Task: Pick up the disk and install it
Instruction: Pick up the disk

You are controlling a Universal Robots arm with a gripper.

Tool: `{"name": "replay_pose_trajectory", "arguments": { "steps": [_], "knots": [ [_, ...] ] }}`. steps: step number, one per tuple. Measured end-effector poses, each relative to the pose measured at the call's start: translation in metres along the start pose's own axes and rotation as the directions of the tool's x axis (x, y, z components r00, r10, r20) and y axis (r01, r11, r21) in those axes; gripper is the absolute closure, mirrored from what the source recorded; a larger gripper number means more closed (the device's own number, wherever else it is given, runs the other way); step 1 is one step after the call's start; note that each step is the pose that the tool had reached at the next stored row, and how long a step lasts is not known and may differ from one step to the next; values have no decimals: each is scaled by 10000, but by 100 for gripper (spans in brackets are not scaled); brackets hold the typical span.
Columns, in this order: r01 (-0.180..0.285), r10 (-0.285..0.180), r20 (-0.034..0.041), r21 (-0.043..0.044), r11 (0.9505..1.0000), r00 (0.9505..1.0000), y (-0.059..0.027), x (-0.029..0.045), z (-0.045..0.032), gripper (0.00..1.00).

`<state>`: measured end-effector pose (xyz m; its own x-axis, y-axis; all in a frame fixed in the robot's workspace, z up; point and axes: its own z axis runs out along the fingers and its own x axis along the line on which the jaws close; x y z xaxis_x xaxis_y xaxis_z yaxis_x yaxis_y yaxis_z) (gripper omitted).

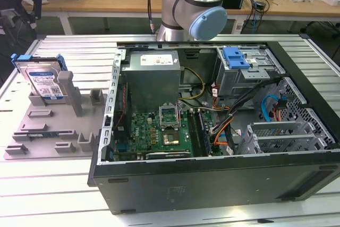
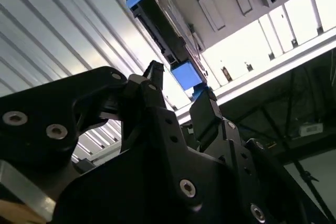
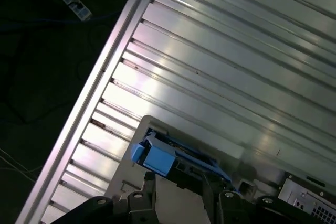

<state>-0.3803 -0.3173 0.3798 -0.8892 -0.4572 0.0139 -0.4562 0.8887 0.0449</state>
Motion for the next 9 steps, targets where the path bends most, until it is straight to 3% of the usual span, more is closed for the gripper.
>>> {"name": "replay_pose_trajectory", "arguments": {
  "steps": [2,5,9],
  "knots": [
    [518,-518,-37,-1,9987,9987,0,0,1,52],
    [1789,-1788,-105,5,9839,9838,0,0,6,52],
    [2669,-2669,-150,6,9637,9636,0,0,8,52]
  ]
}}
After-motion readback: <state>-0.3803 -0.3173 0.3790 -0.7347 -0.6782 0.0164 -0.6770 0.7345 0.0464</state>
